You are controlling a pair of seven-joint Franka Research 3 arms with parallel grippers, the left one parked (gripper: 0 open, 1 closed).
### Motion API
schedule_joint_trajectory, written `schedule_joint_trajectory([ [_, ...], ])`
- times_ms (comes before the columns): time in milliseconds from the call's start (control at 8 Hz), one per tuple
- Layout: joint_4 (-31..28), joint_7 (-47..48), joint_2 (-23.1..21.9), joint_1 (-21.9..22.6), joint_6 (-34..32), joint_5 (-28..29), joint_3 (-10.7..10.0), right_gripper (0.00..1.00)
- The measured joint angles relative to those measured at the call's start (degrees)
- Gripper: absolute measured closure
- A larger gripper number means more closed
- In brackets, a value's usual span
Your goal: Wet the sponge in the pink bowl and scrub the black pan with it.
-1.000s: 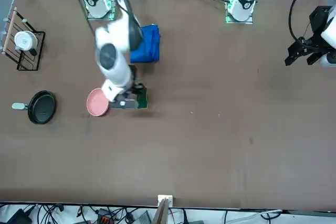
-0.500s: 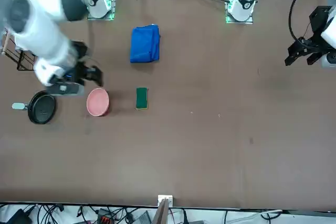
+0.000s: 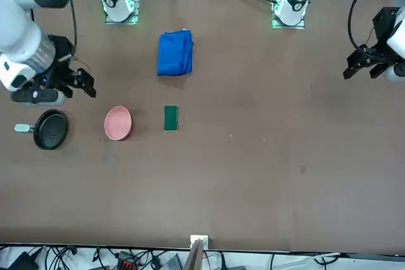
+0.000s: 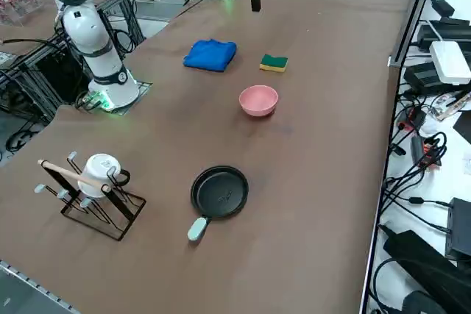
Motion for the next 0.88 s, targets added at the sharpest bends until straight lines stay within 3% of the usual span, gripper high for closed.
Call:
schedule_joint_trajectory([
  [125,2.32,-0.04,-0.12,-1.32,-1.72,-0.01,0.31,0.0],
  [250,3.46,-0.9,-0.53,-5.08,-3.0,-0.02,2.98,0.0],
  [500,3.72,-1.52,-2.73,-17.33,-5.85,-1.01,14.73,0.0],
  [875,0.3,-1.58,-7.57,-29.98,-7.19,-4.56,27.18,0.0],
])
